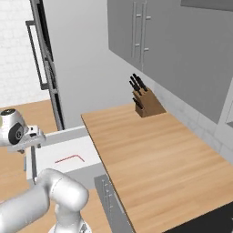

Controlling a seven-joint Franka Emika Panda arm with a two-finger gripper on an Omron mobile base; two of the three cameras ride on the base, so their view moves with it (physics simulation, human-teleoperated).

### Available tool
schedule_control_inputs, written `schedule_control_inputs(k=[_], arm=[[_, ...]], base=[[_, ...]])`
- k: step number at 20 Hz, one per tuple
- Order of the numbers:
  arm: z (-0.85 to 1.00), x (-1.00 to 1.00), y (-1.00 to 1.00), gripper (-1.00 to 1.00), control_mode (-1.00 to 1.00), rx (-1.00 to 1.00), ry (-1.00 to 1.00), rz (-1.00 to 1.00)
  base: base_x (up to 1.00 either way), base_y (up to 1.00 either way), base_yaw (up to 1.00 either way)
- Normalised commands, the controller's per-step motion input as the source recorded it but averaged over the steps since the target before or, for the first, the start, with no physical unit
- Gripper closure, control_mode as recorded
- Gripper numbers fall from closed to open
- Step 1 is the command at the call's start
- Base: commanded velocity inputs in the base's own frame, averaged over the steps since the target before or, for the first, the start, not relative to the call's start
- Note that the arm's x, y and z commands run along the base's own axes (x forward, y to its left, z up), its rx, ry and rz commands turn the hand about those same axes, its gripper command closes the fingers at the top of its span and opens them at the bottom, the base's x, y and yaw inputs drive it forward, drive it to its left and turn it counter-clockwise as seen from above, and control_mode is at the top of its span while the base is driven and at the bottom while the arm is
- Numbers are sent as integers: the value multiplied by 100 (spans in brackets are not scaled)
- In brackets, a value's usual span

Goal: Take a straw from the drawer in front and place it inside the glass cup on the dining counter.

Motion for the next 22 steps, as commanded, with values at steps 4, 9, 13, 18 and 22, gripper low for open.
schedule_control_inputs(k=[4, 9, 13, 18, 22], arm=[[-7, 78, -31, -100, -100, 7, 11, 0], [-30, 57, 0, -100, -100, 3, 9, 0], [-54, 24, 5, -100, -100, 7, 13, 0], [-48, 2, 20, -100, -100, 13, 13, 0], [-30, -6, 41, -100, -100, 11, 6, 0]], base=[[0, 0, 0], [0, 0, 0], [0, 0, 0], [0, 0, 0], [0, 0, 0]])
